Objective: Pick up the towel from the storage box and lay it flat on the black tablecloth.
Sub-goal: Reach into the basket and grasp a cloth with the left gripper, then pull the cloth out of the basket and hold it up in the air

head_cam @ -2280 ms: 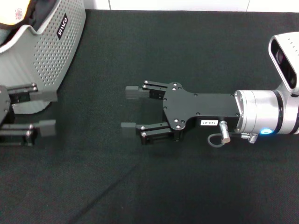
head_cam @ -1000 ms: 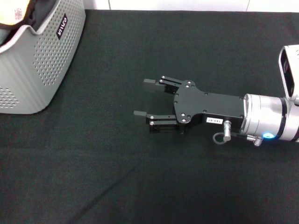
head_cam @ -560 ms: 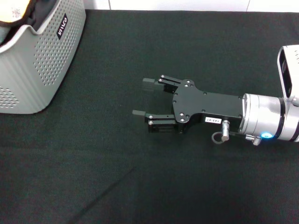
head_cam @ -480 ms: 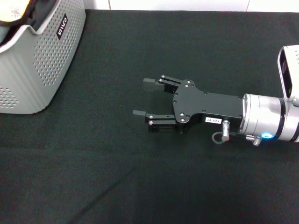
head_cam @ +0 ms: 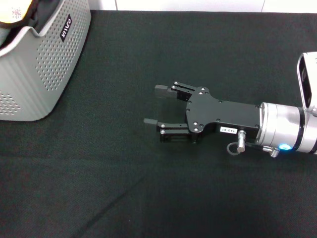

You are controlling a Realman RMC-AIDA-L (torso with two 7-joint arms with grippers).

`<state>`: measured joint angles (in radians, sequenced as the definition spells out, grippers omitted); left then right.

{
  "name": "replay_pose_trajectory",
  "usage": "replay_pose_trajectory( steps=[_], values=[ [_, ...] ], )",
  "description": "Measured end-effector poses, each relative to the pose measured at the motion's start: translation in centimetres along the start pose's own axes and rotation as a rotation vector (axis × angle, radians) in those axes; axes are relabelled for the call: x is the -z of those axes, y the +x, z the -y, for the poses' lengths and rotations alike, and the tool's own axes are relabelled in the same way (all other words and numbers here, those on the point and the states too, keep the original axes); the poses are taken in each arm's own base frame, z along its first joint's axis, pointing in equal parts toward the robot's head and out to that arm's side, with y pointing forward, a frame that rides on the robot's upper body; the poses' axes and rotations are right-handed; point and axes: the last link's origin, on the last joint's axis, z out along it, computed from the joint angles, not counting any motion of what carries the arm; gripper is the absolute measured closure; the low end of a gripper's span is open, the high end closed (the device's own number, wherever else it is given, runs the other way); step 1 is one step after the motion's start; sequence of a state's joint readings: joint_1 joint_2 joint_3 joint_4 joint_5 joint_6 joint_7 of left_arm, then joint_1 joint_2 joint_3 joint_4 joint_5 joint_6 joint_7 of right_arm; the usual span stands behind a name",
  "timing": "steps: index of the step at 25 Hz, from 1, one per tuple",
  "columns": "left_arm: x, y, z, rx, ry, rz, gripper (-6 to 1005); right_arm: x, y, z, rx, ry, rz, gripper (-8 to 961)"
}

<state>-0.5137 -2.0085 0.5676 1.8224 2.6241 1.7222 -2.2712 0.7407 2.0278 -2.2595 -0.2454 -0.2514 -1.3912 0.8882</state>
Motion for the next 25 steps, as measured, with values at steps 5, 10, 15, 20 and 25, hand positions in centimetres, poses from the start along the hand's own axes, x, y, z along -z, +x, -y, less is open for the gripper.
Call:
replay_pose_trajectory(
  steps=[5, 10, 15, 20, 25],
  values=[
    [0.3, 0.4, -0.1, -0.004, -0.010, -0.030, 693, 0.2, 0.2, -0.1, -0.004, 0.005, 0.001, 96],
    [1.0, 0.7, -0.1, -0.021, 0.002, -0.059, 887, 0.2, 0.1, 0.0, -0.003, 0.012, 0.008, 97],
    [2.2, 2.4, -1.0, -0.059, -0.029, -0.168, 962, 0.5, 0.1, 0.0, 0.001, 0.023, 0.021, 98],
    [4.8, 4.6, -2.1, -0.113, -0.112, -0.406, 958, 0.8, 0.1, 0.0, 0.000, 0.031, 0.030, 100],
    [6.9, 5.7, -4.1, -0.268, -0.235, -0.618, 961, 2.2, -0.4, 0.0, -0.005, 0.044, 0.091, 101]
  ],
)
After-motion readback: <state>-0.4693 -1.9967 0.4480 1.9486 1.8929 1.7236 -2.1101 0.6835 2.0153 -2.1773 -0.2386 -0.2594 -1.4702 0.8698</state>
